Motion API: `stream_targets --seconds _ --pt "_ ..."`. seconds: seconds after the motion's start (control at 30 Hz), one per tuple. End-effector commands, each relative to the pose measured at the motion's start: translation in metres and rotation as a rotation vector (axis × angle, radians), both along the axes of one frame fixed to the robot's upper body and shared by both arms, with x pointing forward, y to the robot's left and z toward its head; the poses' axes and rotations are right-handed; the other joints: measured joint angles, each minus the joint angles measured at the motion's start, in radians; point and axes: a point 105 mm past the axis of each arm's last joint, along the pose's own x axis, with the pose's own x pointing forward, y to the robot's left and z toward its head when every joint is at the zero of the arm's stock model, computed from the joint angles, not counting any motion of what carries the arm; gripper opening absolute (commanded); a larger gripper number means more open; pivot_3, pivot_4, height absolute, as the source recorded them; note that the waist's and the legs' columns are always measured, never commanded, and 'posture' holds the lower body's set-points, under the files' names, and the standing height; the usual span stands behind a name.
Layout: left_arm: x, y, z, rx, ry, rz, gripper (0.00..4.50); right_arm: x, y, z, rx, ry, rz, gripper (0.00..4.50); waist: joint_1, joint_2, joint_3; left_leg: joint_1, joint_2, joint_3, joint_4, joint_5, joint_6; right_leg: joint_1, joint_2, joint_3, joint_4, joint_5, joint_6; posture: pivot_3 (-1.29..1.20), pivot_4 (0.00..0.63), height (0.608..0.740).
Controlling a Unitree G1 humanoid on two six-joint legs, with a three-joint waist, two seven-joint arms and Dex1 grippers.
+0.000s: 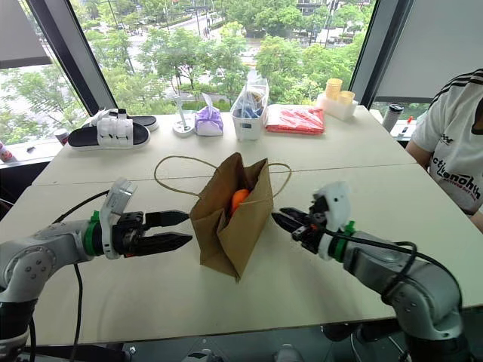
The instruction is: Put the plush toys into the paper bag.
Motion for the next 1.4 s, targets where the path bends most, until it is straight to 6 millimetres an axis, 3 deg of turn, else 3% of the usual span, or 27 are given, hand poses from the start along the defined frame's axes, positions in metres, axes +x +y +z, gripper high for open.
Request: stream_targets --seconds 0.03,0.37,0.5,0.77,0.87,1.1,1.23,1.4 --pt "-0.005 -0.012 0.006 -0.001 -0.049 -0.024 4.50 0.005 0.016 0.009 -0.003 -0.059 0.060 0.05 0.000 0.000 0.000 0.000 0.000 0.000 0.000 0.000 0.000 0.000 0.000 0.000 0.000 0.000 0.000 0.00 0.150 0.740" --pt "-0.008 -0.047 0.006 -0.018 -0.082 -0.019 4.50 0.008 0.043 0.006 -0.032 -0.047 0.178 0.05 0.000 0.000 0.000 0.000 0.000 0.000 0.000 0.000 0.000 0.000 0.000 0.000 0.000 0.000 0.000 0.00 0.150 0.740" --pt "-0.008 -0.050 -0.001 0.010 -0.080 0.007 4.50 0.008 0.047 0.005 -0.046 -0.044 0.198 0.05 -0.001 0.000 0.000 0.000 0.000 0.000 0.000 0.000 0.000 0.000 0.000 0.000 0.000 0.000 0.000 0.00 0.150 0.740" --pt "0.017 -0.050 -0.016 0.060 -0.089 0.229 4.50 0.009 0.041 0.004 -0.062 -0.044 0.173 0.05 0.001 0.000 0.000 0.000 -0.003 0.000 0.000 0.000 0.000 0.000 0.000 0.000 0.000 0.000 0.000 0.00 0.150 0.740" --pt "0.019 -0.054 -0.015 0.034 -0.076 0.267 3.63 0.008 0.038 0.004 -0.064 -0.044 0.163 0.00 0.002 0.000 0.000 0.000 -0.003 -0.001 0.000 0.000 0.000 0.000 0.000 0.000 0.000 0.000 0.000 0.00 0.150 0.740" --pt "0.013 -0.061 -0.015 0.037 -0.050 0.276 0.18 0.006 0.035 0.004 -0.069 -0.039 0.145 0.00 0.001 0.000 0.000 0.000 -0.003 -0.001 0.000 0.000 0.000 0.000 0.000 0.000 0.000 0.000 0.000 0.00 0.150 0.740" --pt "0.012 -0.062 -0.013 0.033 -0.032 0.264 0.07 0.004 0.031 0.004 -0.076 -0.043 0.126 0.00 0.002 0.000 0.000 0.000 -0.003 -0.001 0.000 0.000 0.000 0.000 0.000 0.000 0.000 0.000 0.000 0.00 0.150 0.740" --pt "0.034 -0.058 0.007 -0.009 -0.064 0.124 0.07 -0.003 -0.006 0.024 -0.088 -0.081 0.017 0.00 0.020 0.000 0.000 0.000 -0.005 -0.001 0.001 0.000 0.000 0.000 0.000 0.000 0.000 0.000 0.000 0.00 0.150 0.740"
